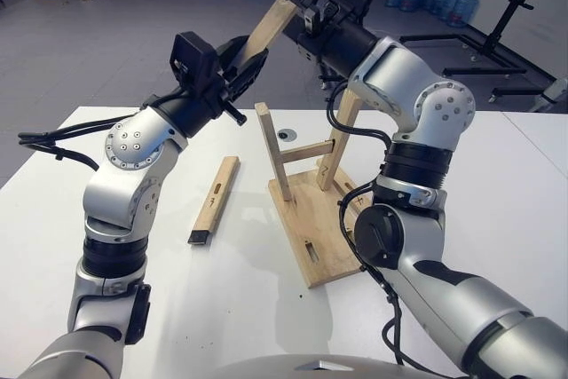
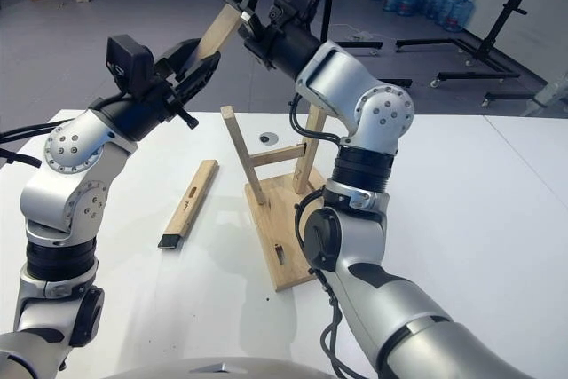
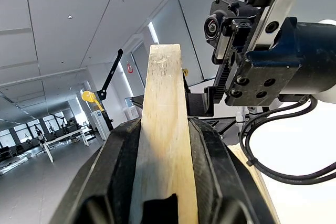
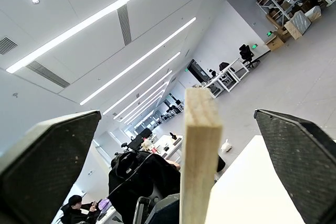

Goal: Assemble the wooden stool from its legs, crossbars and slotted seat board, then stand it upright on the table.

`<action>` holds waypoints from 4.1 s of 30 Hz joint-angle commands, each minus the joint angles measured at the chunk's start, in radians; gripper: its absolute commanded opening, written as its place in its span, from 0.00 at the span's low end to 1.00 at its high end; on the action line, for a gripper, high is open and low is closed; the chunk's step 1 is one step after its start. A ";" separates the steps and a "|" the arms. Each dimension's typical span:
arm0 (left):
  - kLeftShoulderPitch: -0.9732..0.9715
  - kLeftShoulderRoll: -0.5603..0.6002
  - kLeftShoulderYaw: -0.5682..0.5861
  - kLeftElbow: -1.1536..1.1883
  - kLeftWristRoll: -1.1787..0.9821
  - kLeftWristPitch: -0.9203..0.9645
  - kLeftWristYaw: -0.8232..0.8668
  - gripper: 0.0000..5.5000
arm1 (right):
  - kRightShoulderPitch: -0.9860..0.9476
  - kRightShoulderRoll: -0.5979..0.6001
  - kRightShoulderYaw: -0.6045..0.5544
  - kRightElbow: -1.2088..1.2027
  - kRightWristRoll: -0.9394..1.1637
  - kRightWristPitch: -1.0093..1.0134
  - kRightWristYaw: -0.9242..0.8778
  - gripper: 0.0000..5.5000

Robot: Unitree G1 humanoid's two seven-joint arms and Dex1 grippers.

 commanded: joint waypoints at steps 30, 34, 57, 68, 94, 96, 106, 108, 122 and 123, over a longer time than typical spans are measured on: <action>-0.019 -0.004 0.000 -0.002 0.025 0.008 0.005 0.23 | 0.027 -0.030 0.074 0.043 0.145 -0.076 -0.061 0.09; -0.021 -0.005 0.000 0.001 0.025 0.007 0.005 0.23 | 0.031 -0.035 0.086 0.039 0.144 -0.082 -0.058 0.07; -0.028 -0.064 0.480 -0.015 -0.406 0.216 0.341 0.72 | 0.277 -0.643 -0.012 -0.028 -0.134 -0.171 0.260 0.07; 0.079 -0.052 0.410 0.041 -0.339 0.159 0.309 0.72 | 0.640 -0.504 0.159 -0.032 -0.369 -0.381 0.498 0.07; 0.100 -0.060 0.360 0.060 -0.326 0.122 0.291 0.72 | 0.647 -0.406 0.255 0.247 -0.651 -0.629 0.628 0.07; 0.099 -0.061 0.354 0.062 -0.325 0.120 0.290 0.72 | 0.645 -0.404 0.253 0.250 -0.653 -0.630 0.627 0.07; 0.104 -0.061 0.341 0.062 -0.323 0.117 0.288 0.72 | 0.646 -0.388 0.246 0.276 -0.675 -0.647 0.618 0.07; 0.104 -0.060 0.336 0.062 -0.320 0.117 0.287 0.72 | 0.639 -0.388 0.244 0.289 -0.678 -0.651 0.615 0.07; 0.107 -0.055 0.326 0.060 -0.307 0.114 0.278 0.72 | 0.692 -0.375 0.325 0.304 -0.801 -0.782 0.613 0.07; 0.108 -0.055 0.326 0.059 -0.306 0.114 0.278 0.72 | 0.698 -0.372 0.331 0.303 -0.810 -0.794 0.612 0.07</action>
